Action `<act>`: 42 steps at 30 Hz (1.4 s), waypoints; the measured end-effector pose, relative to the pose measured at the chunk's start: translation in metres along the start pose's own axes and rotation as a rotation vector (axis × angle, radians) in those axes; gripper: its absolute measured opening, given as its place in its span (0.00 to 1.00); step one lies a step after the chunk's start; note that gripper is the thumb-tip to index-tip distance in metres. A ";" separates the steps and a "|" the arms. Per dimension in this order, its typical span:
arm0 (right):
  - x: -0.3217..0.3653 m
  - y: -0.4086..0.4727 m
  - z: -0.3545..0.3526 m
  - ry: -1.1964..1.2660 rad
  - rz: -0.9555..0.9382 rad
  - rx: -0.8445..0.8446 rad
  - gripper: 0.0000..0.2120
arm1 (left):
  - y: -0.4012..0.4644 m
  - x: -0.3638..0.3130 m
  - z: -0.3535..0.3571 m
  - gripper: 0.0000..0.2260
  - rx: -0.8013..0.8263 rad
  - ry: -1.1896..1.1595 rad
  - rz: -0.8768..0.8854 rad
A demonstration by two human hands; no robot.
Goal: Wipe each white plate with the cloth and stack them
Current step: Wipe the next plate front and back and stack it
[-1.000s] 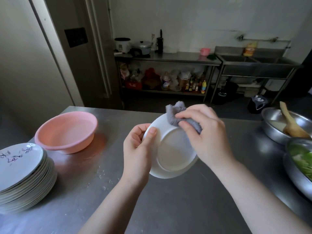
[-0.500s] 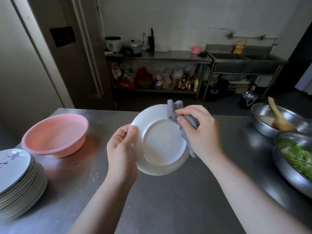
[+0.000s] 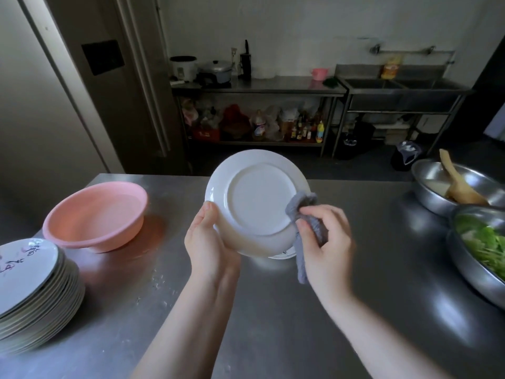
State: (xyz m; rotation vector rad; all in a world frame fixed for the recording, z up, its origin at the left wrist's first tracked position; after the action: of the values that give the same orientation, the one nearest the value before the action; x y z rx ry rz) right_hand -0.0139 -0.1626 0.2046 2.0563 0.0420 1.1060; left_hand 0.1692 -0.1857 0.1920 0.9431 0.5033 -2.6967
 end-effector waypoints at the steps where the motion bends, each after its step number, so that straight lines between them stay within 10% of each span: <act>1: 0.005 -0.010 0.005 -0.014 -0.052 0.034 0.07 | -0.001 0.001 0.004 0.10 0.008 -0.034 -0.010; 13: 0.042 -0.001 0.025 -0.141 -0.482 0.157 0.09 | -0.008 0.019 0.025 0.06 0.172 -0.127 -0.091; 32: 0.003 0.046 -0.006 -0.029 -0.093 0.069 0.08 | 0.005 -0.011 0.001 0.09 0.132 0.196 0.063; 42: 0.056 0.050 0.022 -0.149 -0.334 0.268 0.09 | -0.005 -0.011 0.005 0.08 0.243 0.337 0.147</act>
State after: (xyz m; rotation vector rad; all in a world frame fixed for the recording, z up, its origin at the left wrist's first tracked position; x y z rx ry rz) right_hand 0.0211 -0.1902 0.2690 2.2571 0.4647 0.7712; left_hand 0.1733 -0.1821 0.2039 1.4523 0.1557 -2.5140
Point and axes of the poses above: each hand's wrist, its own y-axis towards the middle knuckle, its own z-axis out of the palm, x = y × z, the point moved 5 cm from there along y, towards the middle knuckle, and after that the axes turned 8 degrees about -y, right-handed, at the moved point
